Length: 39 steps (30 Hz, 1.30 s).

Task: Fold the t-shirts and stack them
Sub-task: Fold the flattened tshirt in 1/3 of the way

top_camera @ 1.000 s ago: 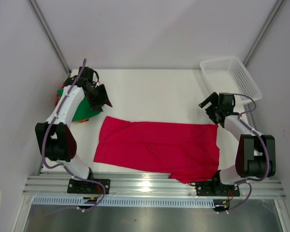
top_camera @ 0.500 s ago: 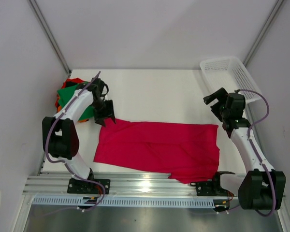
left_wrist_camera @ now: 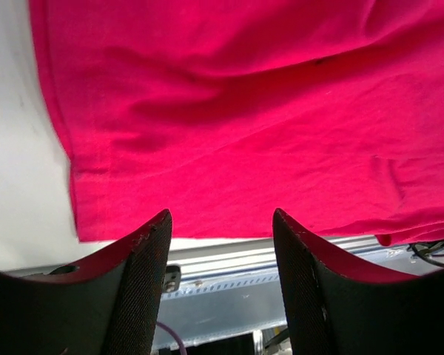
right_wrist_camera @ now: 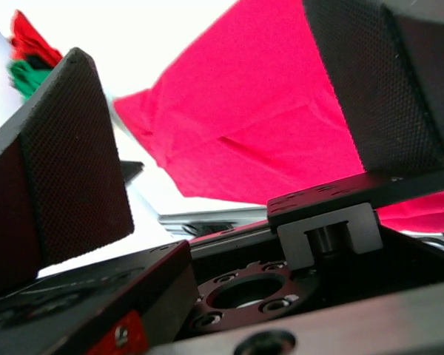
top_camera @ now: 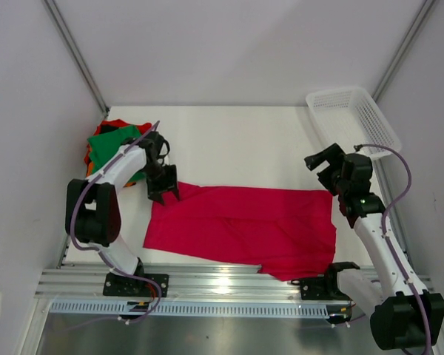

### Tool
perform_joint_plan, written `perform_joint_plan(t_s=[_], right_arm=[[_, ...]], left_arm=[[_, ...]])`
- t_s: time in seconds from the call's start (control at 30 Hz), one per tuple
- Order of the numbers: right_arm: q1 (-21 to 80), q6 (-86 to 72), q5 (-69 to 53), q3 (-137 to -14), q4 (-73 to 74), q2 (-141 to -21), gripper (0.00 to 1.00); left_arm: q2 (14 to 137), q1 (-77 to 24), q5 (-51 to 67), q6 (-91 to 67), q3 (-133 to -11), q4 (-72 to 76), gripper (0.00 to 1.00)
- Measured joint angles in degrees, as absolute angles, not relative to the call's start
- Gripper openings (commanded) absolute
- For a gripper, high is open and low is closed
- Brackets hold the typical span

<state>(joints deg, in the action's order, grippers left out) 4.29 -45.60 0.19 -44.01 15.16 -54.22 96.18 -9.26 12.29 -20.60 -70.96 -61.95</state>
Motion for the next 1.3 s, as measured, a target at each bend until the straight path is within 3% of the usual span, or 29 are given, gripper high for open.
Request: perform_joint_plan(t_s=[0.33,1.3], right_arm=[[6.7,-48.5,0.2,-36.9,17.9,-53.3,0.99],[6.7,-47.8,0.9,-41.0,18.5,-54.6,0.99]], left_arm=[[99.4,-10.9,15.5,-21.3,-71.0,-54.3,0.6],[116.4,-11.2,13.6,-22.4,-86.0,-55.1,0.6]])
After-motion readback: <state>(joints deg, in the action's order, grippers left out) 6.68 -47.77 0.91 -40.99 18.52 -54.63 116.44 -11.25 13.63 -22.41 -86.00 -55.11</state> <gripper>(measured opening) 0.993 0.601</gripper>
